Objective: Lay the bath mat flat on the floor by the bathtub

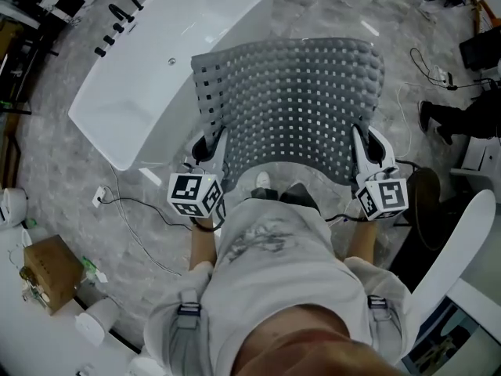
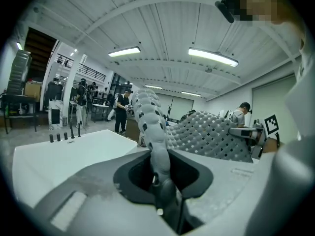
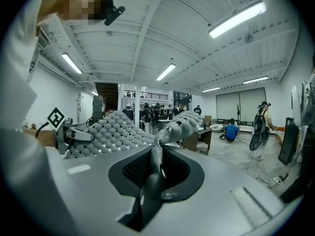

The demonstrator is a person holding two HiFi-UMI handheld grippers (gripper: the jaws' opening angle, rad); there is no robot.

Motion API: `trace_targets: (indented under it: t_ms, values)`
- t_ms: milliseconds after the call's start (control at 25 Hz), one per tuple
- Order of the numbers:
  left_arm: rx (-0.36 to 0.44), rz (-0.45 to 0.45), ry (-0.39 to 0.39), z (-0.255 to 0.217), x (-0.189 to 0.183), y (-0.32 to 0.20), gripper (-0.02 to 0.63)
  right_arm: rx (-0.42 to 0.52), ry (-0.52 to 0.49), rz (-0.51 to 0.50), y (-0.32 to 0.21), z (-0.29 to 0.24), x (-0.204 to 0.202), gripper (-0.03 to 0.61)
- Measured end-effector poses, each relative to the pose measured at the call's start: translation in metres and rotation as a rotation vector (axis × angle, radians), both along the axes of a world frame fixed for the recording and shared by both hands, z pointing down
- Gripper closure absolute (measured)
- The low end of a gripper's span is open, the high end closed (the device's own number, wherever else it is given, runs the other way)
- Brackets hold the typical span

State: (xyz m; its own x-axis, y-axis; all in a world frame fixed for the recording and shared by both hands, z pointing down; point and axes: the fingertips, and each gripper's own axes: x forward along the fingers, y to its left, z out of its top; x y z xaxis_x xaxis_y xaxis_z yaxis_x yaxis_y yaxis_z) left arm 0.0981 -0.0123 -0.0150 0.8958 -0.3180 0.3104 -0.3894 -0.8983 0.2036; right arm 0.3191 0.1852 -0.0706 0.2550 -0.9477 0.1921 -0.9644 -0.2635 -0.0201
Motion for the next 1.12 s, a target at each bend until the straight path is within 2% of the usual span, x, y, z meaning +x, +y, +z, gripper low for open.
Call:
trace_targets:
  t_ms: [240, 400, 520, 840, 1120]
  values:
    - [-0.025, -0.086, -0.017, 0.006, 0.018, -0.007, 0.538, -0.03, -0.016, -0.085, -0.031, 0.007, 0.037, 0.534]
    - [-0.043, -0.165, -0.03, 0.02, 0.059, -0.022, 0.538, -0.045, -0.034, -0.169, -0.069, 0.024, 0.088, 0.535]
    - [-0.06, -0.263, -0.041, 0.031, 0.079, -0.037, 0.538, -0.063, -0.057, -0.27, -0.112, 0.039, 0.12, 0.534]
    - [-0.087, -0.44, -0.05, 0.052, 0.115, -0.058, 0.538, -0.107, -0.053, -0.456, -0.19, 0.057, 0.172, 0.534]
    - [-0.137, -0.6, -0.077, 0.085, 0.12, -0.069, 0.538, -0.161, -0.068, -0.587, -0.236, 0.088, 0.195, 0.534]
